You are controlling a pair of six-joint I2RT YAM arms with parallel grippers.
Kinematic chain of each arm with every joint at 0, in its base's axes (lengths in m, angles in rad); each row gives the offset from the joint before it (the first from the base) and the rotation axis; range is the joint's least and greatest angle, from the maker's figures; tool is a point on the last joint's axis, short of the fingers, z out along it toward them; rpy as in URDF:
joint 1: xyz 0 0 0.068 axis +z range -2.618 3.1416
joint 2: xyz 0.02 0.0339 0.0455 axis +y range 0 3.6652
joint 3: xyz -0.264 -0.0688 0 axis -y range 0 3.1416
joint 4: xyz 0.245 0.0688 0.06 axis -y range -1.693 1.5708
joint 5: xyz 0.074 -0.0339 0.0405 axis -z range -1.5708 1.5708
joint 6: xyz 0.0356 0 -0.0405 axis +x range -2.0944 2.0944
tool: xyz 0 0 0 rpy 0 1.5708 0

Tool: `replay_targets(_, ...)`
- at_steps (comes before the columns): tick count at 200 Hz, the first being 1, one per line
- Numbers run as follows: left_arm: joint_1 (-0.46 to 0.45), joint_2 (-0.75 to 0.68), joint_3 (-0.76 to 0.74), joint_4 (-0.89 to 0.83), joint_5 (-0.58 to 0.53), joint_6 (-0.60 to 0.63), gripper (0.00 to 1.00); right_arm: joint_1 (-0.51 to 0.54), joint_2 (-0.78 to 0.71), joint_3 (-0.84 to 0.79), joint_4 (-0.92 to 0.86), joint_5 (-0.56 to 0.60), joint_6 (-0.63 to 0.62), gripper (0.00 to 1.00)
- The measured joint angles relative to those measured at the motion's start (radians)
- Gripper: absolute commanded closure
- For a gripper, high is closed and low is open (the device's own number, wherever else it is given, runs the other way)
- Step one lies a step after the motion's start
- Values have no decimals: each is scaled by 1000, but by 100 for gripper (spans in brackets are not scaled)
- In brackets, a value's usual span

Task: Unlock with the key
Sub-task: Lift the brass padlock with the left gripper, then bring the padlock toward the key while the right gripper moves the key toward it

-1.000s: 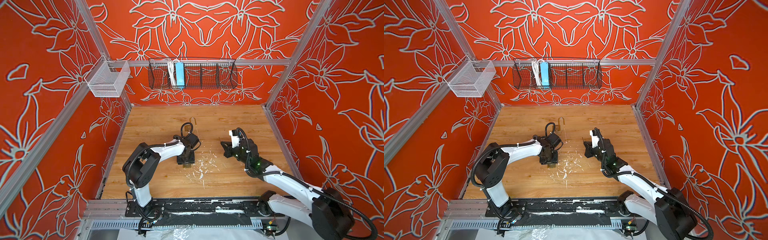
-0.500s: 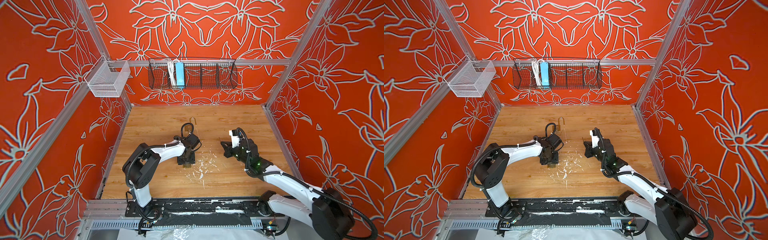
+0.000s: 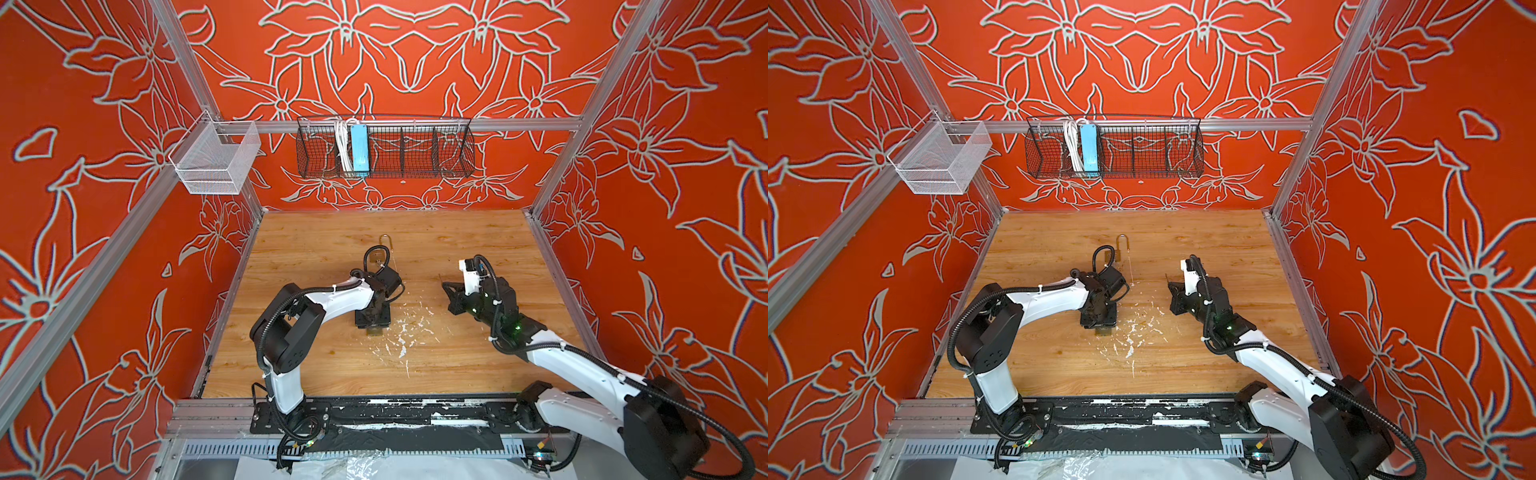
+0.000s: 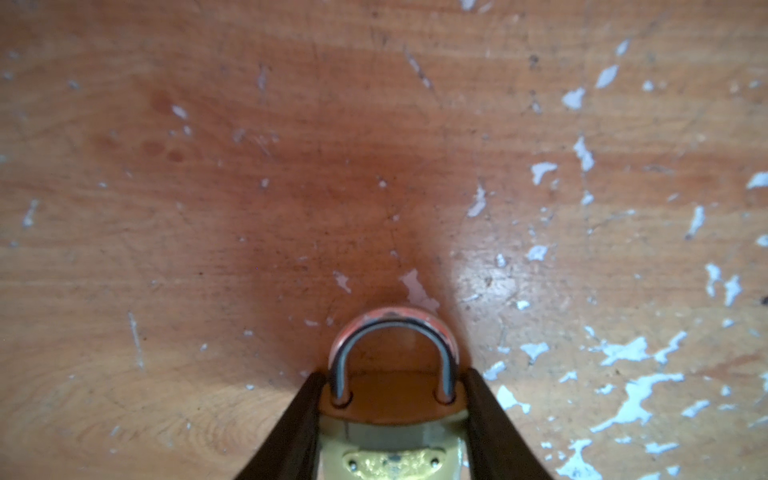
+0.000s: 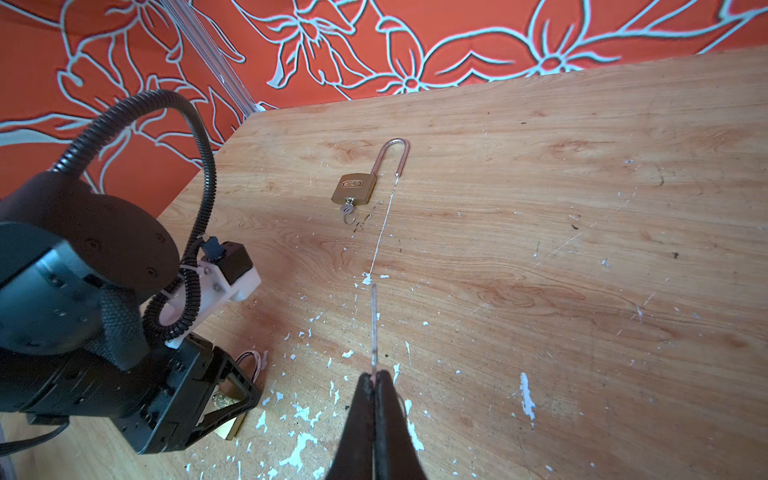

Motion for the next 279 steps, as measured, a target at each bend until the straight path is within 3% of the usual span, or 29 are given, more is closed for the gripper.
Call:
replay_targets(14, 0, -1, 3, -4, 3, 6, 100, -6, 1, -3, 10, 0, 3, 100)
replay_targets(69, 1, -55, 5, 62, 32, 10, 100, -31, 0, -58, 49, 22, 11, 100)
replay_targets(115, 7, -339, -122, 301, 10, -11, 100, -32, -27, -103, 117, 27, 10, 100)
replay_targets(150, 50, -431, -256, 566, -35, -3, 100, -32, -32, -133, 190, 16, -2, 100)
replay_targets(173, 97, -443, -365, 759, -14, -22, 100, -32, -26, -139, 222, 8, -19, 100)
replay_targets(223, 148, -408, -510, 1141, 59, -190, 100, 33, 9, -136, 252, 0, -75, 100)
replay_targets(279, 148, -375, -521, 1271, 161, -172, 100, 93, 88, -132, 282, 4, -111, 100)
